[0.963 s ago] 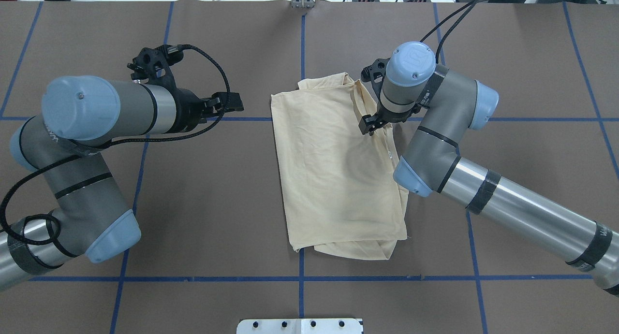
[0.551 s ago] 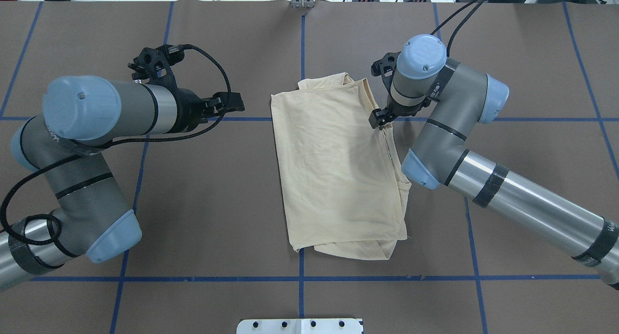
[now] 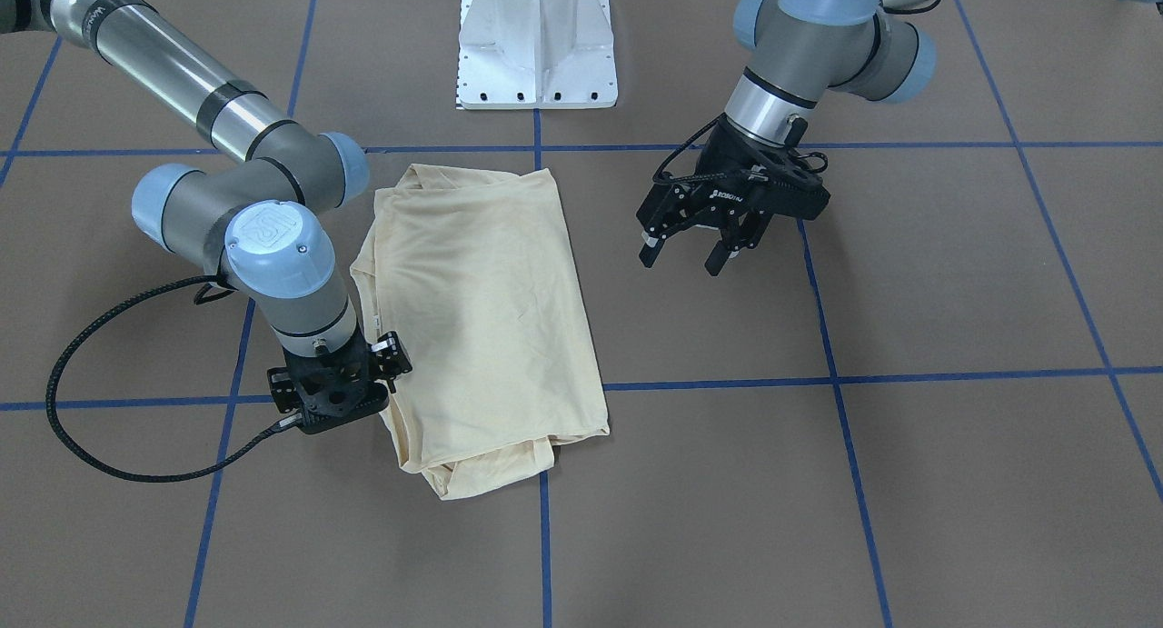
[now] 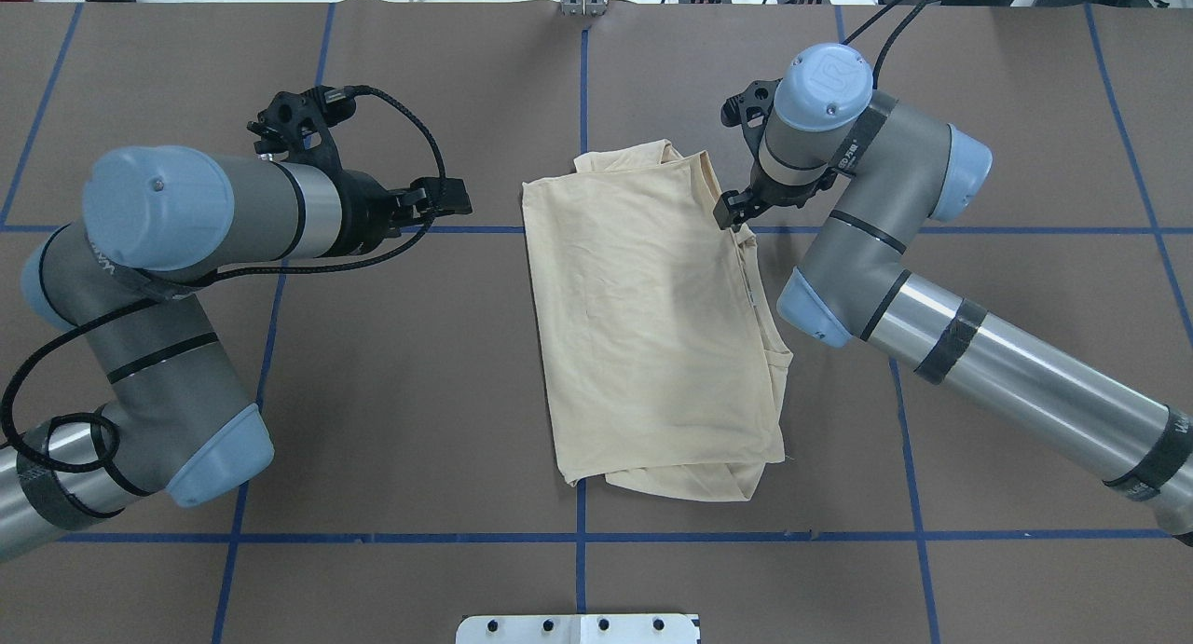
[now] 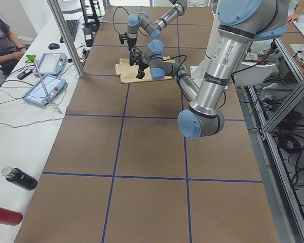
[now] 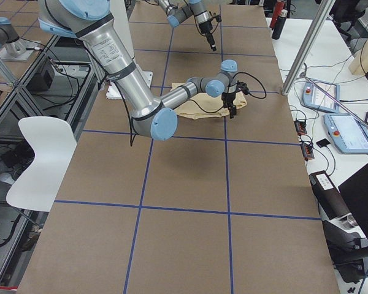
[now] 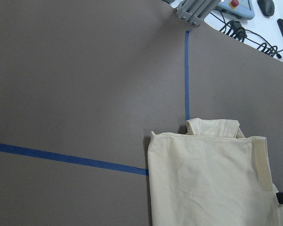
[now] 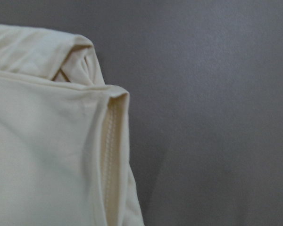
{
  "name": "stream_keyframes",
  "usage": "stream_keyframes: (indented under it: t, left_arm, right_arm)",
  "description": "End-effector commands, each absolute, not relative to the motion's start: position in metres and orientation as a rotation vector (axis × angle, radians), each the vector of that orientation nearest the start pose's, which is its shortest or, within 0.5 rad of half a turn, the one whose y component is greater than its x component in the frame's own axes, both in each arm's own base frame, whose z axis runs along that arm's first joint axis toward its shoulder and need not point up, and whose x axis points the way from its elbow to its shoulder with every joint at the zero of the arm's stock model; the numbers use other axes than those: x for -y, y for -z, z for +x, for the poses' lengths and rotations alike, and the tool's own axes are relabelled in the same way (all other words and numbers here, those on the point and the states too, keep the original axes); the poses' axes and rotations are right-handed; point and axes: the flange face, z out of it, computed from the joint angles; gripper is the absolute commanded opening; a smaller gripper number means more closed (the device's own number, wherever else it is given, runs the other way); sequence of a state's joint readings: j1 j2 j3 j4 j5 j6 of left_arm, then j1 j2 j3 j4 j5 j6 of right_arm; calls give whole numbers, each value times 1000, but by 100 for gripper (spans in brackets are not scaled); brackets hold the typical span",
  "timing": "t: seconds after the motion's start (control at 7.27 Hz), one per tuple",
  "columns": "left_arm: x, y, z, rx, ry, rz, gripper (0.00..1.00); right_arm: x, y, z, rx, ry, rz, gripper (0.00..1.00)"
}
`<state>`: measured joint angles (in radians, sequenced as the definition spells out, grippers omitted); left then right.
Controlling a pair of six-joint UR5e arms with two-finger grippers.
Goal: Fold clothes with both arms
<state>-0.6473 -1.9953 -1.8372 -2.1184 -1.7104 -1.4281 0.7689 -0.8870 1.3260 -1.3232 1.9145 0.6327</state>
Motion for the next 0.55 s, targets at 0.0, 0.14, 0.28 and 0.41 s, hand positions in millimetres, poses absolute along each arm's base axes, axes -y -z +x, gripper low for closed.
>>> stream_keyframes:
  t: [0.0, 0.14, 0.28, 0.41]
  left_arm:
    - [459, -239, 409, -1193, 352, 365, 100]
    - [459, -239, 409, -1193, 352, 365, 100]
    - [459, -239, 409, -1193, 352, 365, 100]
    - [459, -237, 409, -1196, 351, 366, 100]
  right_arm:
    - [615, -299, -490, 723, 281, 360, 100]
    - [626, -313, -501, 720, 276, 398, 100]
    - [630, -322, -502, 728, 275, 416, 100]
    - [631, -326, -503, 723, 275, 413, 100]
